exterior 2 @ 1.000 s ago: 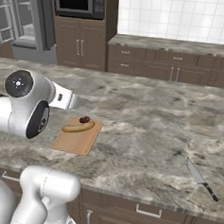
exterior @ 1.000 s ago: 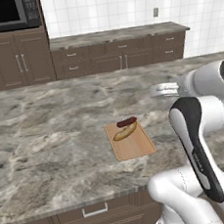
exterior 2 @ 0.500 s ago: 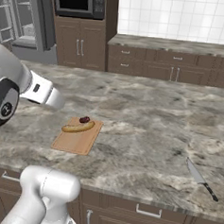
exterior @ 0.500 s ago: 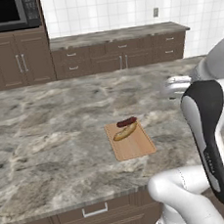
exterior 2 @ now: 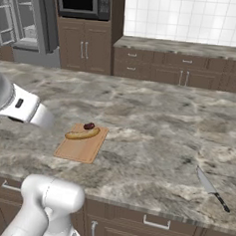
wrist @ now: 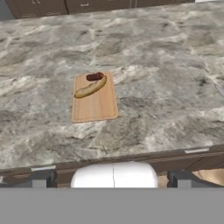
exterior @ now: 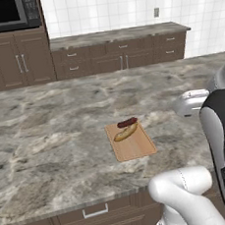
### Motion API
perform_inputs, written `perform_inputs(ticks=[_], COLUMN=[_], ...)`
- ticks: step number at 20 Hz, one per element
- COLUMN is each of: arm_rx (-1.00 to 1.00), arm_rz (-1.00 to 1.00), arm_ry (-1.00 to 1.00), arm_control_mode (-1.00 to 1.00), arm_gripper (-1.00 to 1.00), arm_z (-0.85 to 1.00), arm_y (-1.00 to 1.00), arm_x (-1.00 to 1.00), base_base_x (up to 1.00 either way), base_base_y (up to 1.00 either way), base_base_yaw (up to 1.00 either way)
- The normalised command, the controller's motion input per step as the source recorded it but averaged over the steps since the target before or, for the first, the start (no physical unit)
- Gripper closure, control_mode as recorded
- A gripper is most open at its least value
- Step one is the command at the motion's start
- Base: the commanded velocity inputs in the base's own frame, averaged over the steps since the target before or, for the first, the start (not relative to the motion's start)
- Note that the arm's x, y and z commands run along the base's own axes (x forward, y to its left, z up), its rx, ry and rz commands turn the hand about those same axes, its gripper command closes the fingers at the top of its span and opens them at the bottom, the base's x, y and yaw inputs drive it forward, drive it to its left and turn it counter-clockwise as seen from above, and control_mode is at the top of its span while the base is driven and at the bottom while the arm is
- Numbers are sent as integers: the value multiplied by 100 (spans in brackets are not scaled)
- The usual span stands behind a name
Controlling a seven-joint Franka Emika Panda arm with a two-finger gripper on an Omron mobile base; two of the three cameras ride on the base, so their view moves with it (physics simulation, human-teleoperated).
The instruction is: Retrieve the sausage and cheese from the fridge and place them on the cutting board on the counter.
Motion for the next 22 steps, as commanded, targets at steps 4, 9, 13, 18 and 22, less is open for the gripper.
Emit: perform_inputs(ticks=[4,9,13,18,22], arm_rx=[0,0,0,0,0], arm_rz=[4,0,0,0,0], arm_ry=[-6,0,0,0,0], arm_control_mode=[-100,100,100,100,100], arm_gripper=[-100,-100,-100,-100,-100], arm_z=[-25,-2,0,0,0], arm_y=[0,0,0,0,0], arm_x=[-19,0,0,0,0], base_base_x=[0,-44,-100,-37,-26], base_base_y=[0,13,80,100,100], base_base_yaw=[0,2,11,22,24])
